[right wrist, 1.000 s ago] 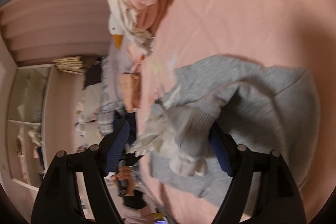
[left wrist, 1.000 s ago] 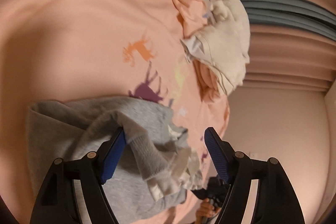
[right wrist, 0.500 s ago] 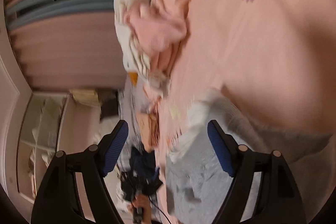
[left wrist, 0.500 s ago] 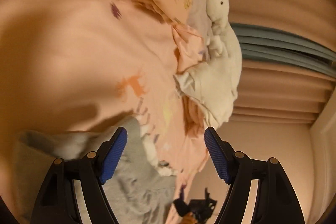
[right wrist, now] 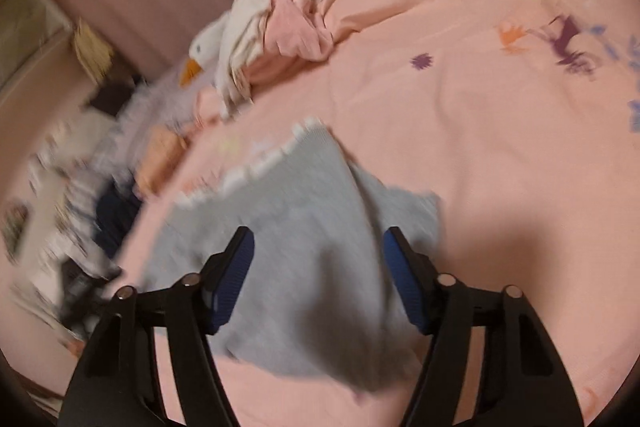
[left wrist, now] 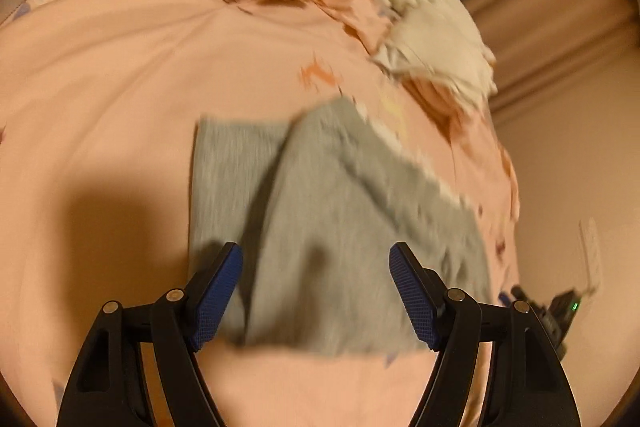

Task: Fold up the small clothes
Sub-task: 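Lay the sleeve down and open the left gripper, withdrawing both tools, then grasp the folded side edge of the grey sweatshirt with the left gripper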

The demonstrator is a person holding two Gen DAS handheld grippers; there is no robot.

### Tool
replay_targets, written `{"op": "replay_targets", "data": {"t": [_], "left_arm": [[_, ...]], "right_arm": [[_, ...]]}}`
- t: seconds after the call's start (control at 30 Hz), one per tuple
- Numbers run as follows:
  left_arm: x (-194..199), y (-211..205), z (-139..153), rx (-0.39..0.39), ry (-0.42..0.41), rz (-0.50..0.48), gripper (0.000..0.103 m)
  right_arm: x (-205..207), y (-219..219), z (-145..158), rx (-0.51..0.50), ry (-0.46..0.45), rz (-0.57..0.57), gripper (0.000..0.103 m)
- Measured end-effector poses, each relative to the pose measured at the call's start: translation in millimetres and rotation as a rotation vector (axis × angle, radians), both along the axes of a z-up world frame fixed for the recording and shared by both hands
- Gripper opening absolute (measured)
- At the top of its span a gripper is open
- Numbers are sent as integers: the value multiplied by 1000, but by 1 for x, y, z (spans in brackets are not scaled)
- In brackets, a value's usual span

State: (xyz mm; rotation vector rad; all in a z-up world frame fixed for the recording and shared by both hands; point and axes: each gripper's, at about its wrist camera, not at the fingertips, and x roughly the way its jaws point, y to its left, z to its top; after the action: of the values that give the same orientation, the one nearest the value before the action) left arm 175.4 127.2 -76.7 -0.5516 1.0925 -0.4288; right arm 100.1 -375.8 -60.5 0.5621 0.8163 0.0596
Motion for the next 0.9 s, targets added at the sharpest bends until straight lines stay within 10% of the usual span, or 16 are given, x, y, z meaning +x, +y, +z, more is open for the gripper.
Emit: {"op": "replay_targets", "data": {"t": [0.43,0.9], "left_arm": [[-20,-30,-7,166,-45,-48,74],[-38,1,-3,50,-27,-7,75]], "right_arm": [[-9,20,-41,-78,70,21,8],[-33,12,-37,-139,106,-39,10]]}}
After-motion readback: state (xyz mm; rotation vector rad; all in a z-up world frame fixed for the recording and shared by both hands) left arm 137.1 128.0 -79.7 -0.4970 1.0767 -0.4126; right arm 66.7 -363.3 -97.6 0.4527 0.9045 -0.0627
